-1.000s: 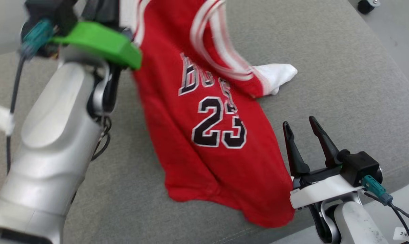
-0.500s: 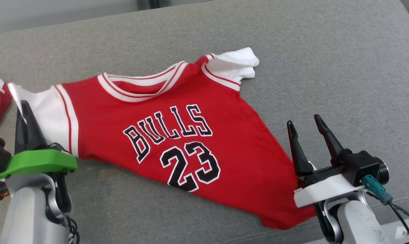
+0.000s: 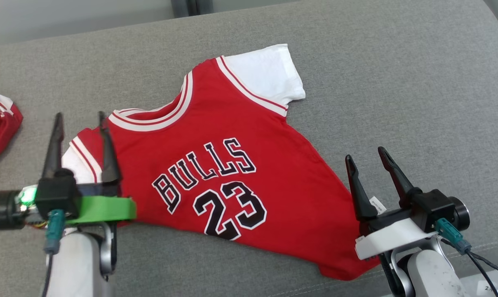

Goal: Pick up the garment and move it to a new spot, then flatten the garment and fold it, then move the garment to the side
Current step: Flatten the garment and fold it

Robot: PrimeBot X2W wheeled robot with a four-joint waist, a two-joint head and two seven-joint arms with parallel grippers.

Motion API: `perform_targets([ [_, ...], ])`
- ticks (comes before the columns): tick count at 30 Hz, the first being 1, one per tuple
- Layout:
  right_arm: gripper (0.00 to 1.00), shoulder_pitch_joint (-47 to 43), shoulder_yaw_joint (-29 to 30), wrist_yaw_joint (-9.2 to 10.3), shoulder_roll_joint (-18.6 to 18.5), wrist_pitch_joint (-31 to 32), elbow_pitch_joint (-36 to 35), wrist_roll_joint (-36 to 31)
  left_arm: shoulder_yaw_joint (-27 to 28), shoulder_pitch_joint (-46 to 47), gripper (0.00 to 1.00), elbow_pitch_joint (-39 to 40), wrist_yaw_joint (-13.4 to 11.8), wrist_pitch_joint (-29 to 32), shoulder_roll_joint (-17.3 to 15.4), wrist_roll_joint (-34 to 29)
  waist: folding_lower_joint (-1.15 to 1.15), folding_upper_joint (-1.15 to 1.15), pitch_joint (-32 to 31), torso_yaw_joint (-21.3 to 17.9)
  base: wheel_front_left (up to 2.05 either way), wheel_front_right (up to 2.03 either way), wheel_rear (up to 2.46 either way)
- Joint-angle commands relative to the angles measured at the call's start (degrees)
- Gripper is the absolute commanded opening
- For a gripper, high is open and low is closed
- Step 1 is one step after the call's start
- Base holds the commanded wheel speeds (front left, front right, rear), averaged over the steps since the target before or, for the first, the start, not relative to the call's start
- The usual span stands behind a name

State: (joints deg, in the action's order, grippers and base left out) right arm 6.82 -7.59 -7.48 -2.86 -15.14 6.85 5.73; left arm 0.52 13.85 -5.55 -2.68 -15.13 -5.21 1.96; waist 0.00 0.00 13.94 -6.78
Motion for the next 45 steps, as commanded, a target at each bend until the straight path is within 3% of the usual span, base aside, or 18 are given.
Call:
perform_targets([
  [1, 1.0, -0.5, -0.1, -0.02, 0.0, 0.0, 0.0, -0.5, -2.1, 2.3, 1.0, 0.0, 1.0, 0.0, -0.4, -1.8, 0.0, 0.0, -0.1, -0.6, 0.0, 0.0, 0.0],
  [9, 1.0, 1.0, -1.5, -0.02, 0.0, 0.0, -0.5, 0.2, -15.9, 16.8, 1.0, -14.4, 7.7, 0.4, -0.8, -9.5, 0.0, 0.0, 2.5, -4.2, 0.0, 0.0, 0.0],
  [19, 1.0, 4.2, -1.9, -0.02, 0.0, 0.0, -2.1, 2.4, -24.0, 41.1, 1.0, -37.2, 9.8, 6.5, 0.4, -13.1, 0.0, 0.0, 11.8, -10.4, 0.0, 0.0, 0.0],
  [28, 1.0, 6.5, -1.6, -0.02, 0.0, 0.0, -3.2, 3.1, -32.2, 53.8, 1.0, -52.4, 10.2, 13.6, 1.8, -6.9, 0.0, 0.0, 18.1, -12.0, 0.0, 0.0, 0.0],
  [34, 1.0, 7.3, -1.1, -0.02, 0.0, 0.0, -4.4, 3.4, -38.1, 57.3, 1.0, -58.6, 10.1, 16.6, 2.1, 0.5, 0.0, 0.0, 19.2, -12.8, 0.0, 0.0, 0.0],
  [40, 1.0, 7.4, -1.2, -0.02, 0.0, 0.0, -4.6, 3.8, -40.7, 59.2, 1.0, -64.1, 10.1, 20.5, 1.2, 4.2, 0.0, 0.0, 19.6, -13.7, 0.0, 0.0, 0.0],
  [41, 1.0, 7.3, -1.1, -0.02, 0.0, 0.0, -4.6, 3.8, -41.0, 59.3, 0.59, -64.8, 10.1, 21.2, 0.8, 4.5, 0.0, 0.0, 19.6, -13.8, 0.0, 0.0, 0.0],
  [42, 1.0, 7.3, -1.0, -0.02, 0.0, 0.0, -4.6, 3.9, -41.1, 59.5, 0.0, -65.3, 10.1, 21.3, 0.3, 4.9, 0.0, 0.0, 19.6, -13.9, 0.0, 0.0, 0.0],
  [45, 1.0, 6.8, -0.3, -0.02, 0.0, 0.0, -4.8, 3.9, -40.3, 60.0, 0.0, -66.0, 9.2, 20.1, -0.8, 5.9, 0.0, 0.0, 19.5, -13.2, 0.0, 0.0, 0.0],
])
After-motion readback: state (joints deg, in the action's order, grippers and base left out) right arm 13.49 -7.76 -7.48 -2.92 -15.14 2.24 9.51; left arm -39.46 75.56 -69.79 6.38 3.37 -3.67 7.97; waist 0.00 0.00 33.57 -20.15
